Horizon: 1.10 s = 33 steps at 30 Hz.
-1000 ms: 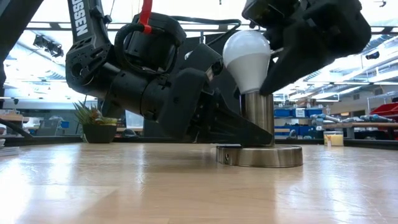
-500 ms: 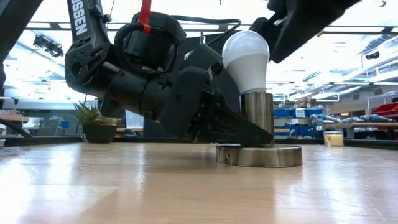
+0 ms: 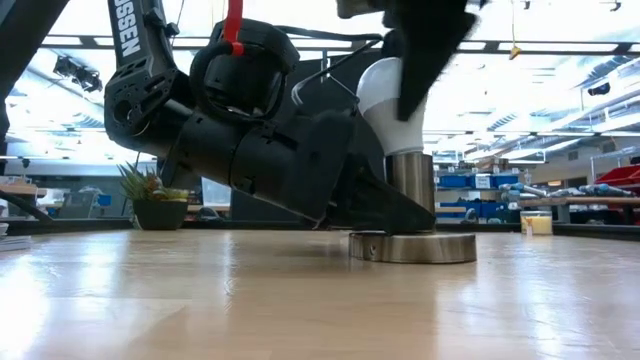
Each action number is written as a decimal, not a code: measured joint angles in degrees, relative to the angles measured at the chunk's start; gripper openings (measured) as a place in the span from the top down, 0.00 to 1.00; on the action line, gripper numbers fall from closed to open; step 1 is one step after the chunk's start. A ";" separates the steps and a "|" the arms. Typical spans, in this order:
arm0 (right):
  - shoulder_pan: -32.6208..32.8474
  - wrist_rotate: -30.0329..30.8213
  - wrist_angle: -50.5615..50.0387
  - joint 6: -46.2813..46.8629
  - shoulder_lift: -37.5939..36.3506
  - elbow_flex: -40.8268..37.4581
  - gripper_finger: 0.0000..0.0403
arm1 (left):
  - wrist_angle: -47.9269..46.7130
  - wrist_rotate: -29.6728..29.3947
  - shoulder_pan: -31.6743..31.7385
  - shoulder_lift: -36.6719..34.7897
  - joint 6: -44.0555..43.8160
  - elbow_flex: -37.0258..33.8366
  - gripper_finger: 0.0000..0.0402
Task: Screw lightbulb
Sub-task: Insert the lightbulb into the lamp
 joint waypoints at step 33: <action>-4.71 -4.79 -7.35 32.65 5.33 7.40 0.17 | -0.80 -3.34 0.07 -0.04 -0.12 -0.13 0.50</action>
